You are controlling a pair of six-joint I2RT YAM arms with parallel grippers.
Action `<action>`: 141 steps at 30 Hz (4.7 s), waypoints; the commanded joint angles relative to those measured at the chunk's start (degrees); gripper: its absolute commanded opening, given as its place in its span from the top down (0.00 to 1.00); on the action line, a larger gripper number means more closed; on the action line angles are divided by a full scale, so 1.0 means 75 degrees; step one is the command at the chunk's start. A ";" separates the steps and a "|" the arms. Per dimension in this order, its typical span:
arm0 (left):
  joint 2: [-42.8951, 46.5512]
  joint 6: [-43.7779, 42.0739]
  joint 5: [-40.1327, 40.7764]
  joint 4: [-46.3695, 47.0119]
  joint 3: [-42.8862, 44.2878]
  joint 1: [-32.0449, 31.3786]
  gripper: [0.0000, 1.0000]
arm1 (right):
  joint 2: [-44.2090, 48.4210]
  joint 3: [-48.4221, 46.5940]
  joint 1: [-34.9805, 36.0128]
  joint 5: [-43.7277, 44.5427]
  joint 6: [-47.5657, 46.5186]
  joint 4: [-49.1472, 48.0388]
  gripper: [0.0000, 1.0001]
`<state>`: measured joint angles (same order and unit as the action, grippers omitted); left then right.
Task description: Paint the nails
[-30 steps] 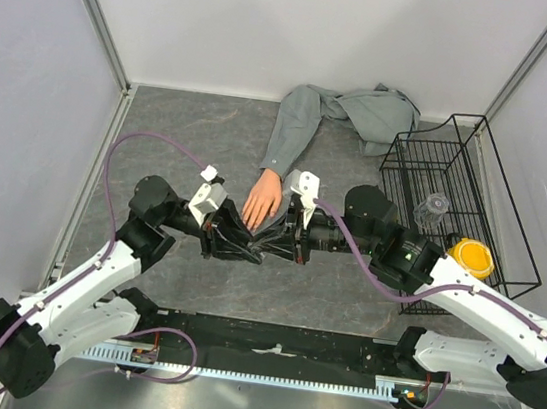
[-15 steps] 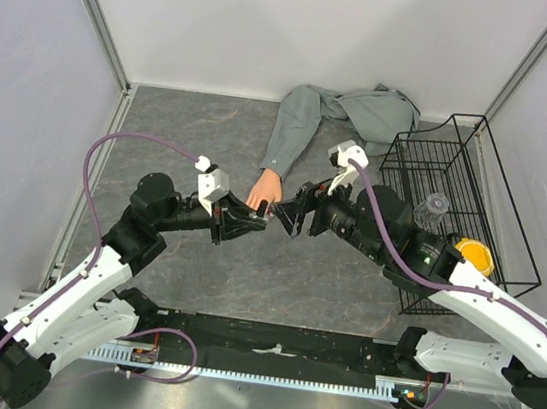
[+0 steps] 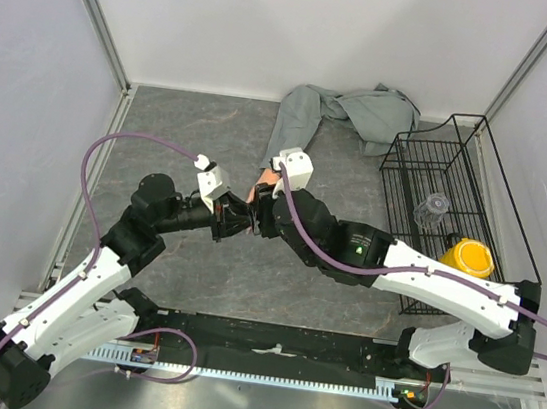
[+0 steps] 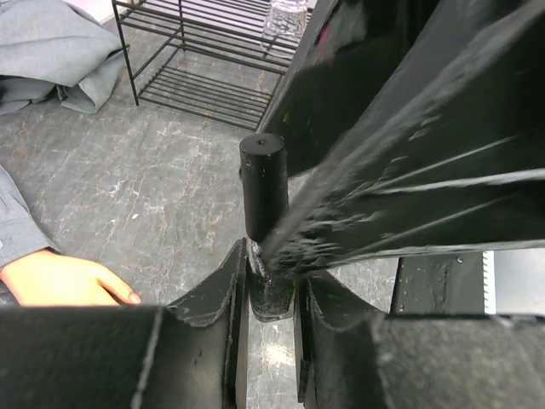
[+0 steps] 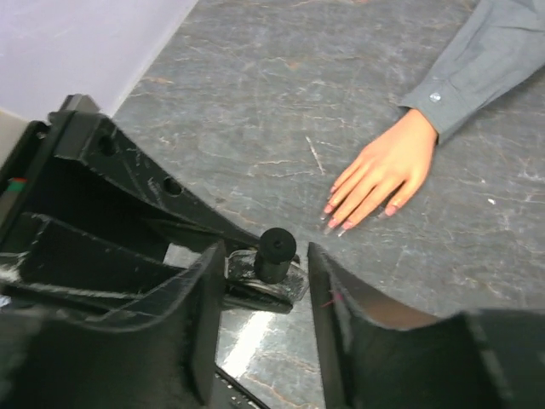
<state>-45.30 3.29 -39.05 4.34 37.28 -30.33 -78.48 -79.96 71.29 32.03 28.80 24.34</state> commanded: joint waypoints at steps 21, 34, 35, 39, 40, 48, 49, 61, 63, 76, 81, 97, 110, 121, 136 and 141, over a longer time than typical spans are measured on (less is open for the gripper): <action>-0.0827 0.4483 -0.5388 0.6887 -0.0646 0.0258 0.98 | 0.1980 0.2202 -0.0798 -0.9356 -0.2527 -0.3398 1.00; -0.0089 0.0570 -0.2776 0.1556 0.0069 0.0293 0.98 | 0.1909 0.1041 -0.0845 -0.3772 -0.1638 -0.1031 0.27; -0.0078 0.0476 -0.2600 0.1415 0.0127 0.0282 0.98 | 0.1909 0.1006 -0.0798 -0.3500 -0.1486 -0.0995 0.27; 0.0028 0.0136 -0.1722 0.0957 0.0174 0.0317 0.98 | 0.1757 0.0515 -0.0552 -0.2211 -0.0713 -0.0610 0.25; 0.0086 0.0101 -0.1592 0.0817 0.0186 0.0329 0.98 | 0.1583 0.0409 -0.0447 -0.1849 -0.0641 -0.0341 0.26; 0.0204 -0.0005 -0.1204 0.0675 0.0174 0.0352 0.98 | 0.0621 -0.0447 0.0221 -0.0404 -0.0523 0.0352 0.61; 0.0204 -0.0005 -0.1215 0.0687 0.0174 0.0352 0.98 | 0.0481 -0.0482 0.0257 -0.0322 -0.0535 0.0411 0.62; 0.0251 0.0089 -0.1391 0.0828 0.0139 0.0352 0.98 | 0.0339 -0.0436 0.0351 0.0088 -0.0500 0.0517 0.47; 0.0262 0.0089 -0.1403 0.0828 0.0128 0.0352 0.98 | 0.0327 -0.0424 0.0351 0.0112 -0.0476 0.0563 0.46; 0.0274 0.0241 -0.1754 0.1108 0.0069 0.0352 0.98 | 0.0268 -0.0167 0.0339 0.0007 -0.0465 0.0283 0.56; 0.0274 0.0393 -0.2024 0.1343 -0.0001 0.0352 0.98 | 0.0338 -0.0096 0.0304 -0.0110 -0.0605 0.0165 0.83; -0.0805 0.4533 -0.5201 0.6750 -0.0623 0.0352 0.98 | 0.1815 0.2072 -0.1888 -0.9721 -0.3066 -0.2518 1.00; 0.0016 0.0336 -0.1581 0.0784 0.0244 0.0364 0.98 | 0.1862 0.1135 -0.1759 -0.4005 -0.0678 -0.0680 0.40; 0.0192 0.0171 -0.1215 0.0652 0.0198 0.0352 0.98 | 0.0504 -0.0576 0.0068 -0.0417 -0.0500 0.0669 0.35; 0.0192 0.0567 -0.2256 0.1364 0.0081 0.0352 0.98 | 0.0455 -0.0215 0.0257 -0.0191 -0.1049 0.0262 1.00; -0.0018 0.2463 -0.4620 0.4360 -0.0491 0.0352 0.98 | 0.1367 0.1191 -0.0291 -0.5908 -0.3052 -0.1039 1.00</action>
<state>-44.82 9.61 -55.86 13.69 35.79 -27.31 -73.36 -77.84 72.60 23.55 18.09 24.10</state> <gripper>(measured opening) 0.264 0.059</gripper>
